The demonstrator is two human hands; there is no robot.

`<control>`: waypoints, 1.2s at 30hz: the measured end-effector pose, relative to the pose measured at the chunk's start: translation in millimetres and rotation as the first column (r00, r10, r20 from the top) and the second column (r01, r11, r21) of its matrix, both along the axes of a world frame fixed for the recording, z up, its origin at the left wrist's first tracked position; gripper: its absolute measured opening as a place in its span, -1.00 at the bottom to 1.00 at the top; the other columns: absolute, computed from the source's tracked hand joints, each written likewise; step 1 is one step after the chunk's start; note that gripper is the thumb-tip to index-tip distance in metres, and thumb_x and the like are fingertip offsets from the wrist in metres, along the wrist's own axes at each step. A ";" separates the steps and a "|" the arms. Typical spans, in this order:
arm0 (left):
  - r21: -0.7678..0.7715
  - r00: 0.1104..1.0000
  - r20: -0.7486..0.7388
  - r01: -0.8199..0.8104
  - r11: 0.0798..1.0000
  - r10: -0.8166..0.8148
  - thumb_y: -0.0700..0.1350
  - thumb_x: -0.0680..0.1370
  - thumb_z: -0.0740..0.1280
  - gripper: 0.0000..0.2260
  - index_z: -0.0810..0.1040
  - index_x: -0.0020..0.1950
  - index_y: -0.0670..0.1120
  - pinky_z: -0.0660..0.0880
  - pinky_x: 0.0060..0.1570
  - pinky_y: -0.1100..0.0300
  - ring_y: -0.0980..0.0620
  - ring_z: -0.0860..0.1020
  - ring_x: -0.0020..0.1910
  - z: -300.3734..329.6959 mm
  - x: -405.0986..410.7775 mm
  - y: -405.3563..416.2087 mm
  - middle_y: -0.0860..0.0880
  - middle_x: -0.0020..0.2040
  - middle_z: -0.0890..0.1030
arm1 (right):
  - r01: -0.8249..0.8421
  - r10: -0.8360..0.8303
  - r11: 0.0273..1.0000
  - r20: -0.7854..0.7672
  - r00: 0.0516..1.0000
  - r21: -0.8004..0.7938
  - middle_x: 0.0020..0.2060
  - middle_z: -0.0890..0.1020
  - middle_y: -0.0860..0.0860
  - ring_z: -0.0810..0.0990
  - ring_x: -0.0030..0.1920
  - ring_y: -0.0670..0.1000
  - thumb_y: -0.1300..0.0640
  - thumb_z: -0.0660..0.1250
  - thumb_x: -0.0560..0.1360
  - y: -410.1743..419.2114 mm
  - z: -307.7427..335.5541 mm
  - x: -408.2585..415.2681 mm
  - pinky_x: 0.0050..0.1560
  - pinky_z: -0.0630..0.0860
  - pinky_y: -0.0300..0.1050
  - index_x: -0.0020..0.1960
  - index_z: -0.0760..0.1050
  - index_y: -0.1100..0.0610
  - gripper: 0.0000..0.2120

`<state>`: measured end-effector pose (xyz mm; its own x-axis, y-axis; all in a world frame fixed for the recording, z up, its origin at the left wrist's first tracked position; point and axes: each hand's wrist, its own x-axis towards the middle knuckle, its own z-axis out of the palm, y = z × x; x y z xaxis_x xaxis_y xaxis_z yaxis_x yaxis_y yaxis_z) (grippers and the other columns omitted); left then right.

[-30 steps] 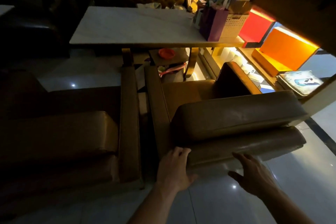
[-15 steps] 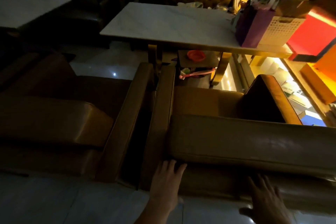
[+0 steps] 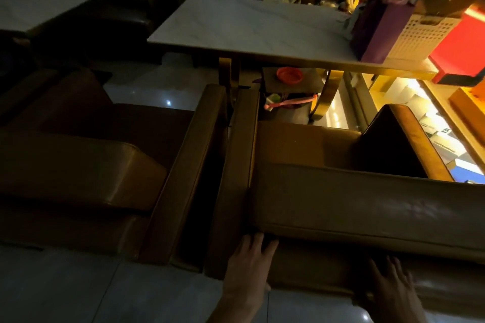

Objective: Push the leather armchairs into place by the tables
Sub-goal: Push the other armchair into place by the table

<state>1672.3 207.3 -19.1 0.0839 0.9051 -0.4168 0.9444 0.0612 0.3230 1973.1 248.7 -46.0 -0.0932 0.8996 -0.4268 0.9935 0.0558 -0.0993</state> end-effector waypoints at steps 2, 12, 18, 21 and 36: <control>-0.012 1.000 0.017 0.005 1.000 -0.004 -0.08 0.46 0.50 -0.17 0.06 0.56 0.16 0.31 0.37 -0.12 -0.15 0.09 0.51 0.7 -2.0 0.5 -0.02 0.55 0.07 | 0.005 -0.006 1.000 -0.013 1.000 -0.013 0.06 0.57 0.43 0.56 0.03 0.49 -0.18 0.45 -0.11 -6.1 0.1 -3.8 -0.10 0.52 0.42 0.33 0.32 0.01 0.01; 0.029 1.000 -0.007 0.014 0.999 -0.014 -0.08 0.47 0.49 -0.19 0.08 0.56 0.15 0.32 0.38 -0.06 -0.12 0.12 0.49 -2.9 -27.1 -9.5 -0.02 0.55 0.10 | -0.015 0.014 0.999 -0.016 1.000 -0.047 0.01 0.57 0.43 0.55 -0.01 0.46 -0.31 0.19 0.06 -20.4 3.1 -32.2 -0.23 0.54 0.39 0.36 0.30 0.07 -0.07; 0.054 0.998 -0.016 0.062 0.997 -0.062 0.01 0.46 0.49 -0.18 0.04 0.57 0.17 0.39 0.32 -0.07 -0.12 0.16 0.47 -2.8 -38.9 -12.1 -0.01 0.53 0.12 | -0.019 0.018 1.000 -0.018 1.000 -0.016 0.06 0.57 0.48 0.57 0.01 0.55 -0.31 0.45 0.01 -20.9 -9.5 -31.7 -0.30 0.51 0.49 0.58 -0.09 -0.14 0.27; 0.060 0.995 -0.030 0.098 0.993 -0.096 0.07 0.47 0.47 -0.17 0.02 0.58 0.16 0.37 0.33 -0.08 -0.13 0.17 0.46 -0.8 -40.0 -10.7 -0.02 0.53 0.13 | -0.038 0.038 0.999 -0.044 0.998 -0.002 0.10 0.58 0.46 0.56 0.05 0.55 -0.07 0.74 -0.27 -15.6 -12.6 -26.4 -0.27 0.50 0.51 0.57 -0.14 -0.18 0.61; 0.131 0.995 -0.040 0.096 0.987 -0.091 0.11 0.47 0.46 -0.18 0.02 0.58 0.17 0.35 0.32 -0.06 -0.11 0.17 0.46 -6.3 -20.6 9.8 0.00 0.52 0.14 | 0.030 -0.030 0.999 -0.014 0.999 -0.031 0.57 -0.21 0.20 -0.24 0.55 0.27 -0.22 0.31 0.51 7.3 3.5 -18.6 0.52 -0.02 0.22 0.38 -0.57 0.01 0.04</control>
<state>1651.7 217.1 -25.4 0.1586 0.9415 -0.2972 0.9545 -0.0692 0.2900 1954.5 256.1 -42.6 -0.0729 0.8887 -0.4527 0.9931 0.0228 -0.1152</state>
